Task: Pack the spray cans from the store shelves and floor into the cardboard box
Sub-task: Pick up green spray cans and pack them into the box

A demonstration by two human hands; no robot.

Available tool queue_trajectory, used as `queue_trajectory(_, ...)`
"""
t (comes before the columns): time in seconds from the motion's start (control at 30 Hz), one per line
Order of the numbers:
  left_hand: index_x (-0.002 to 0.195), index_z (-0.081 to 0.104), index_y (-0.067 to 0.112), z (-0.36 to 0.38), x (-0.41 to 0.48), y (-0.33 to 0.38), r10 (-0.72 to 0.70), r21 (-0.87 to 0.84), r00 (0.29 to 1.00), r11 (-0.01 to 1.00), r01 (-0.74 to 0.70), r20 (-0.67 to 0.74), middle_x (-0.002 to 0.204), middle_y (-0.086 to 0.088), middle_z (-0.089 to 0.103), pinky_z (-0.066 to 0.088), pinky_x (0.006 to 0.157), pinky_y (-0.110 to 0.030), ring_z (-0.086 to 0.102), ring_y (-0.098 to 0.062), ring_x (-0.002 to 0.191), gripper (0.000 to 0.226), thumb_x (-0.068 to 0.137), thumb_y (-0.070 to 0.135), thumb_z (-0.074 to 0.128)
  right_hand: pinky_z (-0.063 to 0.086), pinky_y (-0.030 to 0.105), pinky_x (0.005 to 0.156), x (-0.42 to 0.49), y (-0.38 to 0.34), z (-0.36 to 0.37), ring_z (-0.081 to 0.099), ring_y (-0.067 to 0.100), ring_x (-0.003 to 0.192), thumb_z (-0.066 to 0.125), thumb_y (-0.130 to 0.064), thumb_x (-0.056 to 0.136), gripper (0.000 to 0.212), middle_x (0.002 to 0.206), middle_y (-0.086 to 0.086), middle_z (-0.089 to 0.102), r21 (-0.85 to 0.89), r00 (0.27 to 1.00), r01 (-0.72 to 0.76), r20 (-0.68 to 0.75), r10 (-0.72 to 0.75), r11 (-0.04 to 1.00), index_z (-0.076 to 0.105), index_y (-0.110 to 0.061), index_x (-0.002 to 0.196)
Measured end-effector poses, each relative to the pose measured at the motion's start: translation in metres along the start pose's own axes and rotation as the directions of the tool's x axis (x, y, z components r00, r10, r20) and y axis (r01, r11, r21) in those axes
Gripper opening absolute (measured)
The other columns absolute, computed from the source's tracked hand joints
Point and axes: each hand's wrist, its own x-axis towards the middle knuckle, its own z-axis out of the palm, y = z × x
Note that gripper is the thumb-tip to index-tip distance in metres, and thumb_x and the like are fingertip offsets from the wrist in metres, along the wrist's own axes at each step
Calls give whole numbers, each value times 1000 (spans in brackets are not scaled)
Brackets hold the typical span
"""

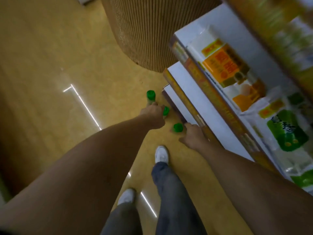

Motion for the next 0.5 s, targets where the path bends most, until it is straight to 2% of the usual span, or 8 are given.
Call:
queue_trajectory(0.2, 151, 40, 18, 66, 69, -17, -37, -50, 999, 998, 35, -39, 142, -15, 45, 51, 96, -46, 49, -39, 128, 68, 89, 27, 67, 53, 39, 88, 69, 12, 49, 59, 35, 113, 70, -30, 84, 50, 126, 16, 58, 12, 1000, -5, -23, 5, 1000, 57, -9, 128)
queue_trajectory(0.3, 150, 40, 16, 99, 108, -21, -26, -54, 997, 998, 21, -79, 145, -16, 43, 49, 101, -46, 48, -39, 129, 69, 89, 26, 69, 46, 41, 96, 106, 19, 76, 51, 37, 123, 68, -27, 90, 46, 135, 18, 48, -13, 999, -27, -29, 27, 1000, 54, -9, 129)
queue_trajectory(0.4, 151, 37, 17, 127, 144, -22, 11, -24, 997, 1000, -13, -82, 150, -17, 35, 47, 103, -45, 44, -40, 132, 71, 88, 25, 70, 42, 41, 102, 138, 27, 103, 46, 38, 130, 66, -31, 94, 51, 148, 20, 38, -41, 996, -42, -84, 38, 998, 51, -11, 138)
queue_trajectory(0.5, 159, 23, 26, 149, 180, -29, 75, 77, 995, 995, -70, -62, 162, -16, 20, 44, 108, -46, 34, -42, 141, 84, 89, 29, 71, 38, 41, 107, 168, 34, 127, 42, 38, 131, 63, -33, 93, 51, 149, 17, 37, -87, 988, -22, -152, 8, 996, 50, -15, 139)
